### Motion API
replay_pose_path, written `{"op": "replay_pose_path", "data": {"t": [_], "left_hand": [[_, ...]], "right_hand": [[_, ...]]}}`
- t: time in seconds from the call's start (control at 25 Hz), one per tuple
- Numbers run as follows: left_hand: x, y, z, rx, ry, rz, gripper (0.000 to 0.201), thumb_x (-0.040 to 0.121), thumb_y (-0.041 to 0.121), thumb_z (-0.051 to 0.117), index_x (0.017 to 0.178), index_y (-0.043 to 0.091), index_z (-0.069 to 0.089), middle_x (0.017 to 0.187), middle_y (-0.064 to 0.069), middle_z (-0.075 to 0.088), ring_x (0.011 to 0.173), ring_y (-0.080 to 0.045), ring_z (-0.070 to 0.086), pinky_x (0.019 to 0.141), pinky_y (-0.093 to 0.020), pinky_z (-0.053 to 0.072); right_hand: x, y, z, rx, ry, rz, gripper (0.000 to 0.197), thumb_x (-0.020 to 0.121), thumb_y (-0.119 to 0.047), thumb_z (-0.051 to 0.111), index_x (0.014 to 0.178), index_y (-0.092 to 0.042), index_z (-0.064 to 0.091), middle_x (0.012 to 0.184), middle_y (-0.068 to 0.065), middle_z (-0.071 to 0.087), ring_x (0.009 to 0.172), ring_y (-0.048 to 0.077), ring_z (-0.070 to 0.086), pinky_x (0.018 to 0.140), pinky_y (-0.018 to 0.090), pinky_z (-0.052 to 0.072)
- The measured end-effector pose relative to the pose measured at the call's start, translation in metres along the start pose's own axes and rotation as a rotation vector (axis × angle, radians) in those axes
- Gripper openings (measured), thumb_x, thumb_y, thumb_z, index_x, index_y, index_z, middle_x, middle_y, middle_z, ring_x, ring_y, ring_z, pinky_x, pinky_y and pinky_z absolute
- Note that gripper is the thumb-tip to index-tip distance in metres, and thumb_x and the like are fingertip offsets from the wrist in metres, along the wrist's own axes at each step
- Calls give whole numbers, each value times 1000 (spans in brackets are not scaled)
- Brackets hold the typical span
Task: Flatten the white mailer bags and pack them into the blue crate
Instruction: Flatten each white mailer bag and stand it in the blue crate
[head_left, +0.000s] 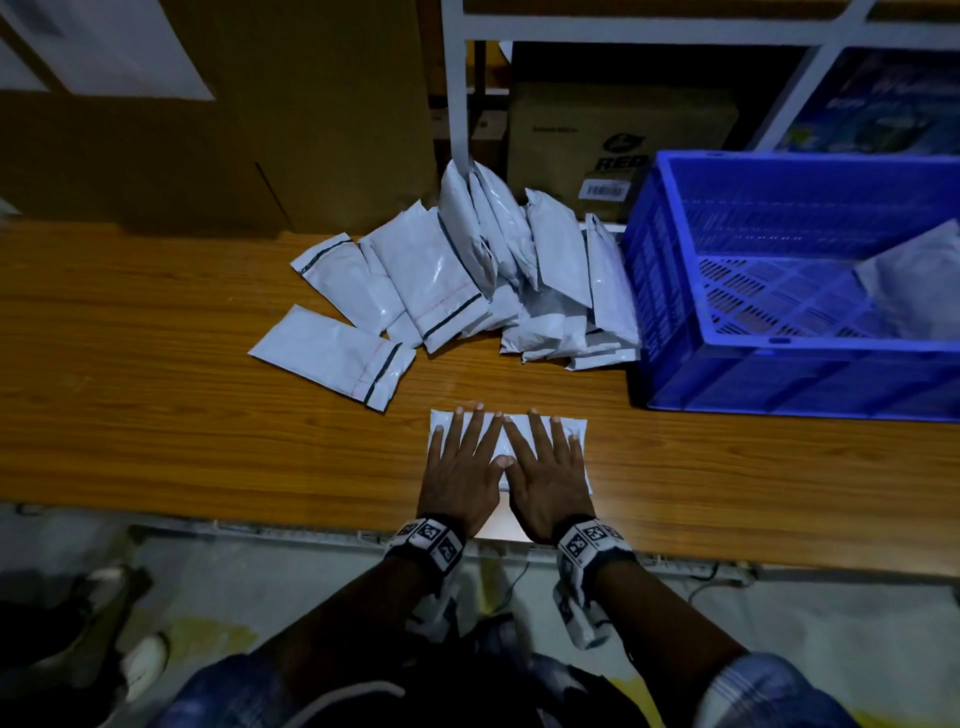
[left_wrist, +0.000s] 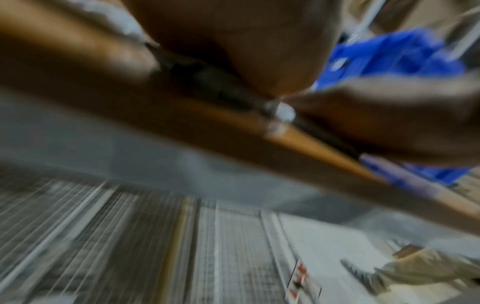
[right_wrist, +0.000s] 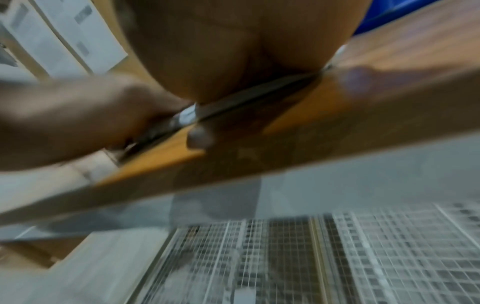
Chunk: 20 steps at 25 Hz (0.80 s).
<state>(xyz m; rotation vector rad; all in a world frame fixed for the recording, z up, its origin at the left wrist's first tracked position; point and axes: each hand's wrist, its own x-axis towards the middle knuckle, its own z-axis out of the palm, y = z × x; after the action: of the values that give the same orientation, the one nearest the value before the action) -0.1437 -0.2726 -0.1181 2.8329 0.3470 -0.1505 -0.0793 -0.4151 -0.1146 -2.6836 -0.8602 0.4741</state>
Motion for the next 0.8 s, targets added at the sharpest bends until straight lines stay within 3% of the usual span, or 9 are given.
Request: {"op": "replay_pose_path", "data": {"t": [0.16,0.32,0.52,0.68,0.8], "left_hand": [[3,-1,1,-53,-19,-10,68,98,55,-12,159,32,5,168,4,-6,154,-19,-11,125,-47,3],[-2,5,1,-54,-19,-54,62,100,48,1,159,31,4,168,3,-6,154,-19,-11,125,-46,3],[-6,2,5,-38,-40,-32,59,107,36,22,160,29,-3,166,3,-16,151,-20,-21,124,-47,-3],[-3,-6,7,-66,-31,-5,58,104,38,15,160,28,0,166,5,-15,151,-18,-21,124,-50,3],[-5,-1,4,-24,33,-33,59,105,46,14,160,26,10,168,0,-3,154,-23,-9,124,-51,4]], "right_hand": [[1,-2,-13,44,-45,-5,54,104,-45,14,155,-40,-5,162,-5,-20,149,24,-22,120,46,-13],[-3,-11,-7,-8,94,-8,56,104,-42,20,156,-38,-1,162,-2,-20,148,25,-25,120,50,-10],[-7,-8,11,49,95,0,53,103,-46,11,155,-41,0,164,-5,-14,149,20,-20,121,49,-5],[-3,-8,11,-4,82,18,54,104,-44,13,155,-41,-1,164,-5,-12,150,20,-19,122,49,-3],[0,-12,11,-43,83,60,57,103,-41,22,156,-40,2,165,-1,-8,151,25,-13,121,49,-2]]}}
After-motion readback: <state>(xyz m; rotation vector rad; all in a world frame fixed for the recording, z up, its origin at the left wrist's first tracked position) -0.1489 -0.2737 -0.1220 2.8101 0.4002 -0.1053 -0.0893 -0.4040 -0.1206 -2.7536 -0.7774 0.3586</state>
